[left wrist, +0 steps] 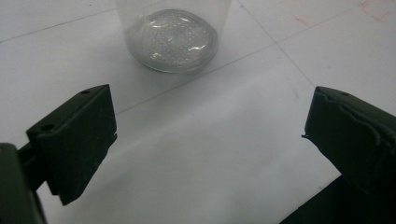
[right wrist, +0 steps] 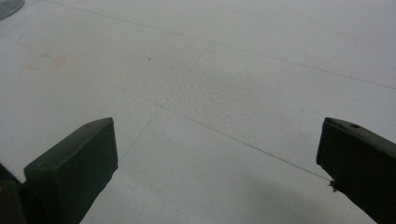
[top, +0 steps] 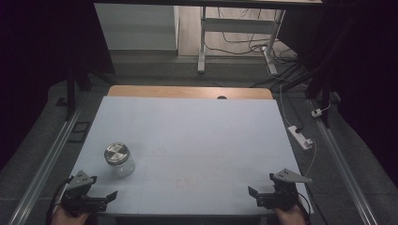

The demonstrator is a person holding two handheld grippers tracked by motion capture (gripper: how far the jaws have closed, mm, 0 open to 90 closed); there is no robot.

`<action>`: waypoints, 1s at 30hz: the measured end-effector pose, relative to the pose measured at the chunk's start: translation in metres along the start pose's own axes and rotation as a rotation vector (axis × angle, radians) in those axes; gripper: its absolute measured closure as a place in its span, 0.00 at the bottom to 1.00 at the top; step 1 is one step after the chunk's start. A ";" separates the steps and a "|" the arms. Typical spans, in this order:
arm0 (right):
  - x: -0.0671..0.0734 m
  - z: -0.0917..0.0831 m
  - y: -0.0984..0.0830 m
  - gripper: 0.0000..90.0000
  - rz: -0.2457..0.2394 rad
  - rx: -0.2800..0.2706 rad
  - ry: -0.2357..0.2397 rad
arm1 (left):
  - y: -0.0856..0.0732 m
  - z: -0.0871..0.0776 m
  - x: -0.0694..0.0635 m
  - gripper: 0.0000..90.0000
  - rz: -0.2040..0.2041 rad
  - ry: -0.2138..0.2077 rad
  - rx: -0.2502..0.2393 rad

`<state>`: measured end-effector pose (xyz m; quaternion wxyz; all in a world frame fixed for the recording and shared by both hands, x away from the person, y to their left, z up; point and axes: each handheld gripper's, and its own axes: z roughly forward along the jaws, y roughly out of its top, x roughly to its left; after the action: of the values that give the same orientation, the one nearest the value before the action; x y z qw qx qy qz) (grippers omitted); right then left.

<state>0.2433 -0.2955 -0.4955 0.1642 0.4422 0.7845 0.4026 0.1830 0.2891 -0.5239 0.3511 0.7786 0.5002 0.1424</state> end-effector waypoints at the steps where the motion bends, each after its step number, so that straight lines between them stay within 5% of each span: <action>1: 0.000 0.000 0.000 0.00 -0.003 0.001 0.002 | 0.000 0.000 0.000 0.03 0.001 -0.009 -0.001; 30: 0.002 0.003 0.001 0.00 -0.023 0.028 0.018 | 0.000 -0.002 -0.001 0.00 0.005 0.017 -0.013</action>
<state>0.2444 -0.2924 -0.4965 0.1555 0.4316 0.7966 0.3937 0.1818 0.2887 -0.5225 0.3517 0.7763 0.5002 0.1532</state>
